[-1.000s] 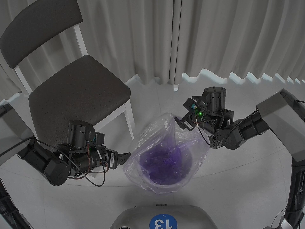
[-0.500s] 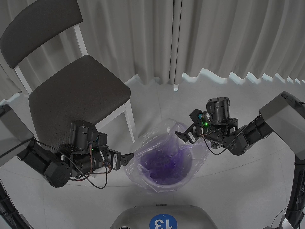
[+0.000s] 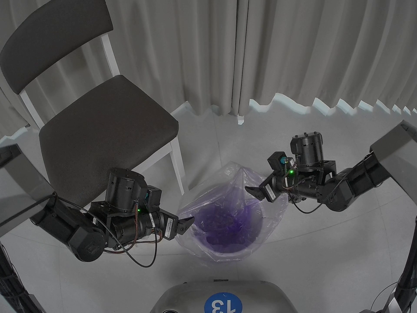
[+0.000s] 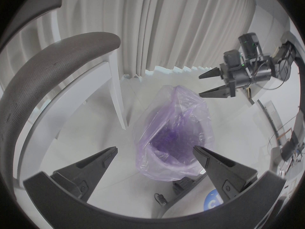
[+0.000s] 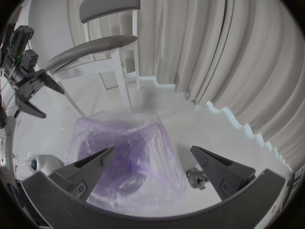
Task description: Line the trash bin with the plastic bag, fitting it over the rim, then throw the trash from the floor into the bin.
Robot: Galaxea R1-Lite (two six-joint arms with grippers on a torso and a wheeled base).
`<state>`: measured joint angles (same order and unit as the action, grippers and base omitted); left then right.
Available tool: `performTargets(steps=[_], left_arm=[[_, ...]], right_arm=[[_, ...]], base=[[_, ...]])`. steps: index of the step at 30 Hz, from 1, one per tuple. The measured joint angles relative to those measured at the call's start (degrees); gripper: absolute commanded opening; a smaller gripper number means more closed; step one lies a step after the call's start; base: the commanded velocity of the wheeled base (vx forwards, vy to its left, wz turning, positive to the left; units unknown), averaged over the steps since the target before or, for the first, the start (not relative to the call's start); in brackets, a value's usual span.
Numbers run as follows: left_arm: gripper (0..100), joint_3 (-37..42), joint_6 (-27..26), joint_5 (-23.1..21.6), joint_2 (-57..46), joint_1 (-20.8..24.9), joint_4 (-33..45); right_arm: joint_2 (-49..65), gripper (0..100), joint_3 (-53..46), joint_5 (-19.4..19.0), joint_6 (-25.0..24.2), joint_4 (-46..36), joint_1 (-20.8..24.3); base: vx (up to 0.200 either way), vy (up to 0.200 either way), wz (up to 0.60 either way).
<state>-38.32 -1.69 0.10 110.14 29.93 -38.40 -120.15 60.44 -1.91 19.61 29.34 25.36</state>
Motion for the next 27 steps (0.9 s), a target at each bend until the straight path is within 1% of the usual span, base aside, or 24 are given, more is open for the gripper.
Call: performTargets(steps=[5, 8, 12, 15, 21, 24, 27], left_arm=[[100, -1.16, -2.73, 0.85, 2.23, 0.3, -0.6], [100, -2.83, -5.12, 1.6, 4.41, 0.41, -0.79], [100, -6.19, -7.47, 3.07, 7.45, 0.5, -1.01], [100, -9.06, -7.94, 3.54, 9.75, 0.5, -0.77], [100, -11.68, -7.01, 2.58, 12.21, 0.55, -0.87], [100, -11.35, -4.57, 0.39, 11.06, 0.59, -0.93], [100, -10.28, -0.68, -1.66, 8.55, 0.69, -0.93]], right_arm=[[5.77, 100, -7.61, 0.99, -0.02, -2.52, -1.18], [9.07, 100, -12.02, 2.78, -0.05, -3.01, -2.16], [11.74, 100, -15.27, 3.9, -0.05, -3.05, -3.84], [12.85, 100, -16.51, 3.88, -0.05, -3.05, -5.22], [13.64, 100, -17.69, 3.41, -0.16, -2.85, -7.11], [13.98, 100, -18.49, 3.35, -0.44, -2.13, -7.39], [14.51, 100, -19.49, 3.28, -2.11, -1.13, -7.47]], base=[[0.0, 0.0, 0.0], [0.0, 0.0, 0.0], [0.0, 0.0, 0.0], [0.0, 0.0, 0.0], [0.0, 0.0, 0.0], [0.0, 0.0, 0.0], [0.0, 0.0, 0.0]])
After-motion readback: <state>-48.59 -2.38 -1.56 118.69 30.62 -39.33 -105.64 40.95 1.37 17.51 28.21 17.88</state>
